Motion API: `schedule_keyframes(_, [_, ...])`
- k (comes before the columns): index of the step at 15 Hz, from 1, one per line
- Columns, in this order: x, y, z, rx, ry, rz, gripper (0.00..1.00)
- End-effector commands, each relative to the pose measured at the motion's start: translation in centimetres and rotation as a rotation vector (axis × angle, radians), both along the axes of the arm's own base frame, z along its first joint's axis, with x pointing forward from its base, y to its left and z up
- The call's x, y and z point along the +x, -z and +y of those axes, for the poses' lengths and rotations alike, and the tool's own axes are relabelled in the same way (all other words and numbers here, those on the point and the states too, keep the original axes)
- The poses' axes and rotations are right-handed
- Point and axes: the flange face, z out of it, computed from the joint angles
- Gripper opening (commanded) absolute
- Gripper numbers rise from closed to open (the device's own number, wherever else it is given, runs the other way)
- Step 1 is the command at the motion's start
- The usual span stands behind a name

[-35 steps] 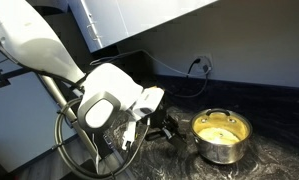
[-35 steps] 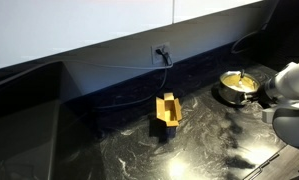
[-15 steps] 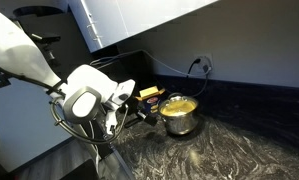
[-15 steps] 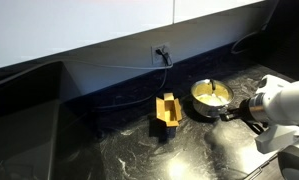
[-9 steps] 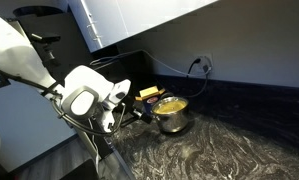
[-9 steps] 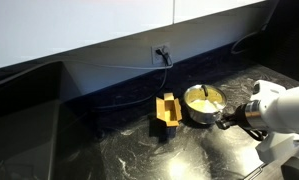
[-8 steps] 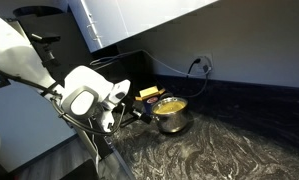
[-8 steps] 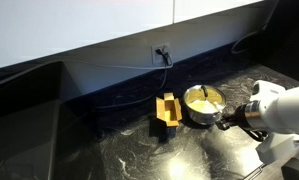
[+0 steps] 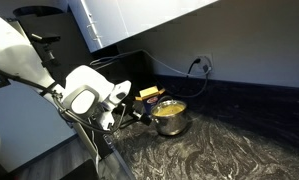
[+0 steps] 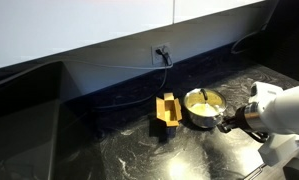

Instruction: Put the fork inside the pot then close the pot.

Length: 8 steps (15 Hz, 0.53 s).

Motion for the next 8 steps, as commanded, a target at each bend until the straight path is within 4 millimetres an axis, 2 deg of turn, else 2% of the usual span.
schedule_keyframes(1, [0.6, -1.3, -0.4, 0.023, -0.027, -0.011, 0.31])
schedule_keyframes(2, [0.6, -1.4, -0.5, 0.025, -0.027, -0.006, 0.34])
schedule_keyframes(8, [1.1, -2.6, -1.6, 0.05, -0.02, 0.001, 0.78])
